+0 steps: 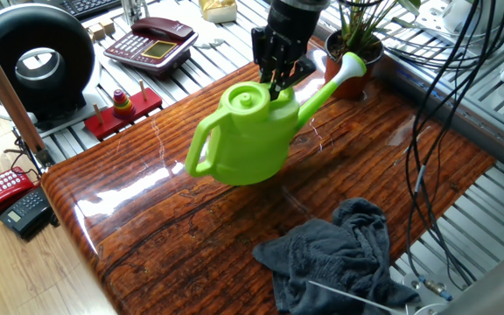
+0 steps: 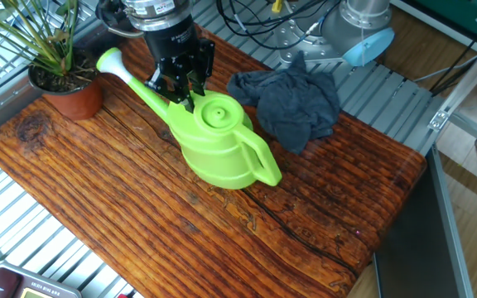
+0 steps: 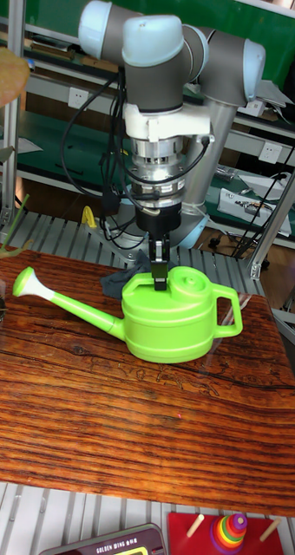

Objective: Water the plant

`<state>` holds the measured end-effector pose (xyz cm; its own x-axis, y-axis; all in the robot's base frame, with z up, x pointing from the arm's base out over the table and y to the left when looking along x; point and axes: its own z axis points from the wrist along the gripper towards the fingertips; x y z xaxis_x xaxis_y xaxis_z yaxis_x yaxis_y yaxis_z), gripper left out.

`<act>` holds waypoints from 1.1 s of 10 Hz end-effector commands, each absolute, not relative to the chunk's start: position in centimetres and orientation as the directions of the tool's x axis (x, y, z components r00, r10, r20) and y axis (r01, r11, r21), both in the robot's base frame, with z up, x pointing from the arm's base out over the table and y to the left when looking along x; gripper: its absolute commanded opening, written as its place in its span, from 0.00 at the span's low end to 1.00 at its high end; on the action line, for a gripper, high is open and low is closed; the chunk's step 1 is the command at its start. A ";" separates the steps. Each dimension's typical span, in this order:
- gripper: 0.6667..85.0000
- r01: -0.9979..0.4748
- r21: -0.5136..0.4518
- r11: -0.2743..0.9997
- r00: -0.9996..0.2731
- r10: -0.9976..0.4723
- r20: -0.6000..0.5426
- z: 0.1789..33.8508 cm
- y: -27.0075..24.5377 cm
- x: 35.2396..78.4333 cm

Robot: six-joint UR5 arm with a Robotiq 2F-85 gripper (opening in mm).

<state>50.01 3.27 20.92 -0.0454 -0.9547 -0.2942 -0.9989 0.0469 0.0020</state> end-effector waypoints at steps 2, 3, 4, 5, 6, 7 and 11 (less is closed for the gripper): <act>0.00 -0.999 -0.003 0.037 -0.035 -0.953 -0.302 21.0 2.7 50.0; 0.00 -1.000 -0.003 0.028 -0.025 -0.952 -0.305 20.9 2.3 49.9; 0.00 -1.000 -0.005 0.022 -0.019 -0.951 -0.308 20.9 2.1 49.9; 0.00 -1.000 -0.005 0.020 -0.018 -0.950 -0.312 20.9 2.1 49.9; 0.00 -1.000 -0.007 0.019 -0.016 -0.947 -0.321 21.0 2.3 49.9; 0.00 -1.000 -0.011 0.018 -0.013 -0.945 -0.328 21.0 2.5 50.0; 0.00 -1.000 -0.022 -0.011 0.018 -0.948 -0.317 20.8 1.7 49.9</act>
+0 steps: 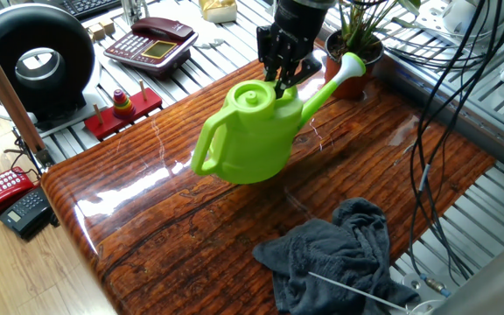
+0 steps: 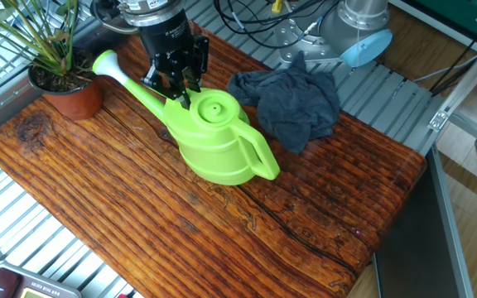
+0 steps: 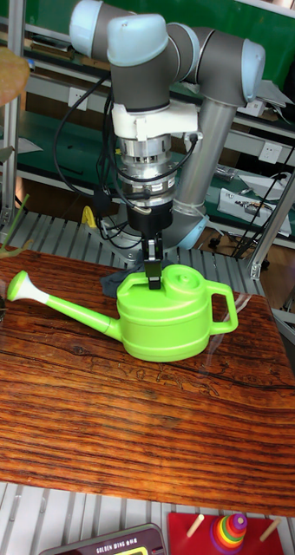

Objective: Water the plant

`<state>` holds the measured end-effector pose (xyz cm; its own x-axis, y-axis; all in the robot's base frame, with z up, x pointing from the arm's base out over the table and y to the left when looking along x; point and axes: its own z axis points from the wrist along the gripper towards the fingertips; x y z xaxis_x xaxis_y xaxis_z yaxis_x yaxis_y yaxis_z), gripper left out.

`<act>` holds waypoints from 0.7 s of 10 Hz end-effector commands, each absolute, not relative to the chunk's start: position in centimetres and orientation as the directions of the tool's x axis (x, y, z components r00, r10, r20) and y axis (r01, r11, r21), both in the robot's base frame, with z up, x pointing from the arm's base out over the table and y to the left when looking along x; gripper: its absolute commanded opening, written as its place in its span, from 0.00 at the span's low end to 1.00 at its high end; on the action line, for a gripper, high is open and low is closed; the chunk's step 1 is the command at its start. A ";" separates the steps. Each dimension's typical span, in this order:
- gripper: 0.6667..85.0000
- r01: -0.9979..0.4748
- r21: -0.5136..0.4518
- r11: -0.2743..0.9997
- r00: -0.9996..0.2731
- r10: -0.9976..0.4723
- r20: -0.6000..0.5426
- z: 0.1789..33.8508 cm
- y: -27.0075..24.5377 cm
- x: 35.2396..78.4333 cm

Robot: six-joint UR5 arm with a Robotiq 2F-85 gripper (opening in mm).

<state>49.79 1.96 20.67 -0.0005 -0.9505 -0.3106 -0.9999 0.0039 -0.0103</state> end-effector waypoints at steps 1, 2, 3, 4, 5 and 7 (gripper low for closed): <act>0.00 -0.999 -0.026 -0.018 0.025 -0.947 -0.321 20.8 1.7 49.9; 0.00 -0.999 -0.027 -0.019 0.027 -0.946 -0.323 20.8 1.7 49.8; 0.00 -0.999 -0.026 -0.021 0.028 -0.946 -0.323 20.8 1.7 49.7; 0.00 -0.999 -0.026 -0.021 0.028 -0.947 -0.320 20.9 1.8 49.7; 0.00 -0.999 -0.026 -0.023 0.030 -0.949 -0.314 21.0 1.9 49.6; 0.00 -0.999 -0.026 -0.023 0.030 -0.947 -0.320 21.1 2.2 49.6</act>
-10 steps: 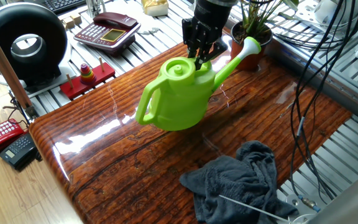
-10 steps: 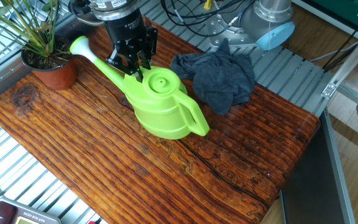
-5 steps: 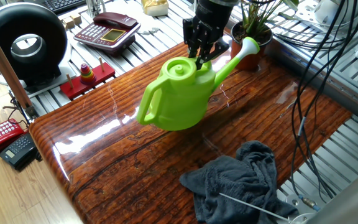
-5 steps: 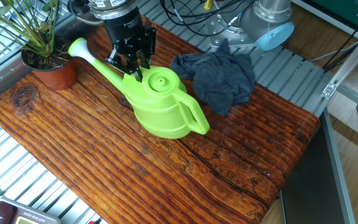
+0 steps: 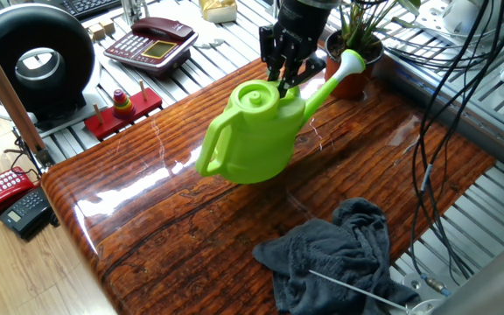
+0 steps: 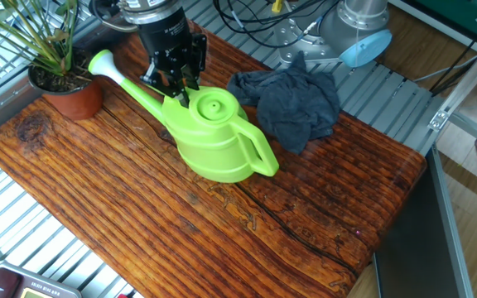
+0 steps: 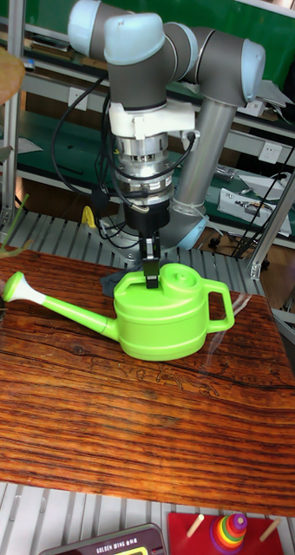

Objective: Water the plant

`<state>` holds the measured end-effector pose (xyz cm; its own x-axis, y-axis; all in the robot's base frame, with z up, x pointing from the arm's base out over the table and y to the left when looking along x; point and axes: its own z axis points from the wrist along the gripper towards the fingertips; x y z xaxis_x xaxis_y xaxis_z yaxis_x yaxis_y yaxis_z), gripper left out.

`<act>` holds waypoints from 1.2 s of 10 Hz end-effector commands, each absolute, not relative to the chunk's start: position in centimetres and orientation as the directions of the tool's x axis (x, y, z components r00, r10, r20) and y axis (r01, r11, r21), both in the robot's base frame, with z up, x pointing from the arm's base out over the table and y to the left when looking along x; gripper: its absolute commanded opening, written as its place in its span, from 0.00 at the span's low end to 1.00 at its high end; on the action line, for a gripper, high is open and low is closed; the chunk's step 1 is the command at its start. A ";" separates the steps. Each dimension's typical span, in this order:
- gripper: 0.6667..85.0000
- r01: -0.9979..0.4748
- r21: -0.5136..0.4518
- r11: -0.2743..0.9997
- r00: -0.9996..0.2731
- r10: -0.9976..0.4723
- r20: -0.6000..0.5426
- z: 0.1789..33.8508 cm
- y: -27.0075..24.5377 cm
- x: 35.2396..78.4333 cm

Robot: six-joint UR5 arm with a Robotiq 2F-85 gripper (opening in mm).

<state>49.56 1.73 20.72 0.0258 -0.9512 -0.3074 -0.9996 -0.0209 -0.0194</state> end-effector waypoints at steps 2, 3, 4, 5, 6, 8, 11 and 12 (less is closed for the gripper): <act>0.00 -0.999 -0.028 -0.027 0.034 -0.944 -0.328 21.1 2.3 49.6; 0.00 -0.999 -0.030 -0.027 0.036 -0.937 -0.348 21.3 2.8 49.7; 0.00 -0.999 -0.031 -0.027 0.036 -0.932 -0.360 21.4 3.1 49.7; 0.00 -0.999 -0.032 -0.026 0.036 -0.930 -0.367 21.5 3.2 49.7; 0.00 -0.999 -0.033 -0.025 0.036 -0.924 -0.381 21.6 3.5 49.7; 0.00 -0.999 -0.034 -0.026 0.038 -0.910 -0.413 21.8 4.1 49.7; 0.00 -0.999 -0.028 -0.020 0.030 -0.905 -0.424 22.0 4.4 49.6; 0.00 -0.999 -0.029 -0.021 0.031 -0.907 -0.419 21.9 4.2 49.6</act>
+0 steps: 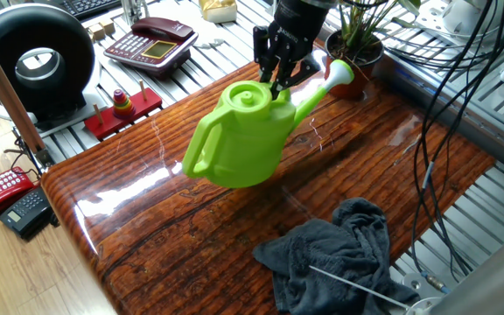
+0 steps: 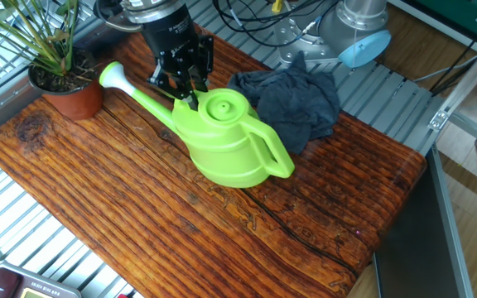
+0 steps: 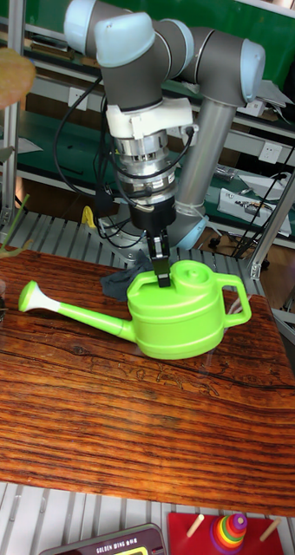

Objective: Water the plant

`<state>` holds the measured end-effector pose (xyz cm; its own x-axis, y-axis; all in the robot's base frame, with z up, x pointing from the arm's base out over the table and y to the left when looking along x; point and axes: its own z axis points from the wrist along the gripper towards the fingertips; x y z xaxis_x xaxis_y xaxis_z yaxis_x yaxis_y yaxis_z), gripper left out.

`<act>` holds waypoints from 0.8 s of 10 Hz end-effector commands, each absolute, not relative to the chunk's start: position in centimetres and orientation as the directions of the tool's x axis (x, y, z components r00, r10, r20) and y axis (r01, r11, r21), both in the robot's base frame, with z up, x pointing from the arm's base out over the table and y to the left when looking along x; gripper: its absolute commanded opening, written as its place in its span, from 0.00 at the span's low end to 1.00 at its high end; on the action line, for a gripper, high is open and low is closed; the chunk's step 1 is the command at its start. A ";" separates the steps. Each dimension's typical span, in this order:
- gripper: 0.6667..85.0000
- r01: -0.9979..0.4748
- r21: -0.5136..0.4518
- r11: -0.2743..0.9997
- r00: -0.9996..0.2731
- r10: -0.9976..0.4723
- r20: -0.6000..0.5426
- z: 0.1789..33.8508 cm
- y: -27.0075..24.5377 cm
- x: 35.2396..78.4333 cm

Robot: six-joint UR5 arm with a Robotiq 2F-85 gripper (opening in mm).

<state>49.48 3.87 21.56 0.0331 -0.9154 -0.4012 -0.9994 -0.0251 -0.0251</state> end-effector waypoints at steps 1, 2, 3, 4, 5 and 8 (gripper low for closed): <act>0.00 -0.999 -0.026 -0.019 0.028 -0.911 -0.412 21.9 4.1 49.5; 0.00 -1.000 -0.016 -0.017 0.022 -0.926 -0.376 21.5 3.2 49.3; 0.00 -1.000 -0.013 -0.027 0.030 -0.943 -0.332 21.1 2.2 49.1; 0.00 -1.000 -0.012 -0.026 0.028 -0.948 -0.317 21.0 1.8 49.0; 0.00 -1.000 -0.008 -0.019 0.021 -0.953 -0.303 21.0 1.4 48.9; 0.00 -1.000 -0.002 -0.005 0.005 -0.964 -0.265 20.8 0.6 48.6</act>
<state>48.73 1.22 20.74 0.0185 -0.9565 -0.2910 -0.9998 -0.0187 -0.0021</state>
